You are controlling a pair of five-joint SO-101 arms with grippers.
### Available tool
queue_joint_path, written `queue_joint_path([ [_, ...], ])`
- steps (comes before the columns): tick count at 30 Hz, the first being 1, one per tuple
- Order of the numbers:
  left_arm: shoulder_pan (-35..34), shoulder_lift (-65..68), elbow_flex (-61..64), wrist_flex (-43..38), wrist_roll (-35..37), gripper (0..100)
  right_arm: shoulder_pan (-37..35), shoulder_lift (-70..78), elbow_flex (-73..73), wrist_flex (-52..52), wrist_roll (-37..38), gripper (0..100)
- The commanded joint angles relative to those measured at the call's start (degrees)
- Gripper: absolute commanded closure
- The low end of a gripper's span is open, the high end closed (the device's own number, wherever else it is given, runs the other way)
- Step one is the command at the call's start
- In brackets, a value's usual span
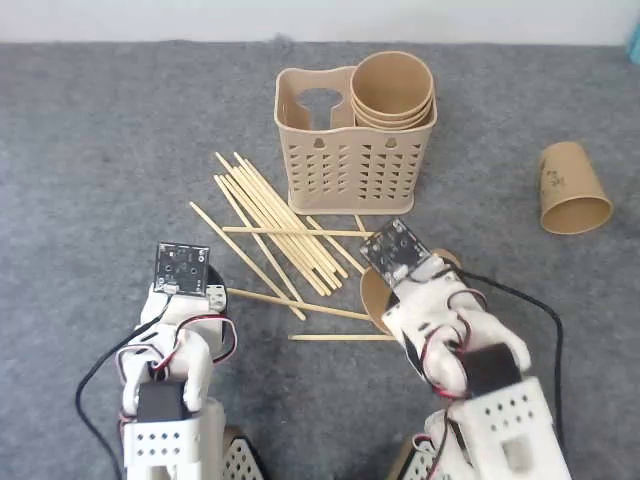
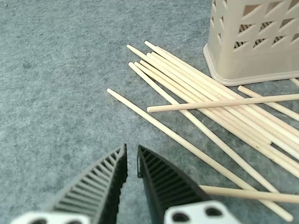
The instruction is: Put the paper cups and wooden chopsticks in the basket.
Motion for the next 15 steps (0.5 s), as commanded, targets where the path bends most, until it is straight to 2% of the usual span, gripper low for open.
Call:
queue_joint_path([
  [1, -0.4, -0.9, -0.2, -1.2, -0.4, 96, 5.1, 5.8, -3.2, -6.1, -0.1, 75.6],
  [6, -0.4, -0.9, -0.2, -1.2, -0.4, 96, 14.3, 9.7, -3.2, -11.2, 4.5, 75.8],
  [9, -0.4, -0.9, -0.2, -1.2, -0.4, 96, 20.1, 11.8, -3.3, -14.9, 5.4, 81.0],
  [15, -0.4, -0.9, -0.2, -1.2, -0.4, 96, 23.5, 16.5, -4.0, -19.8, 5.8, 92.1],
])
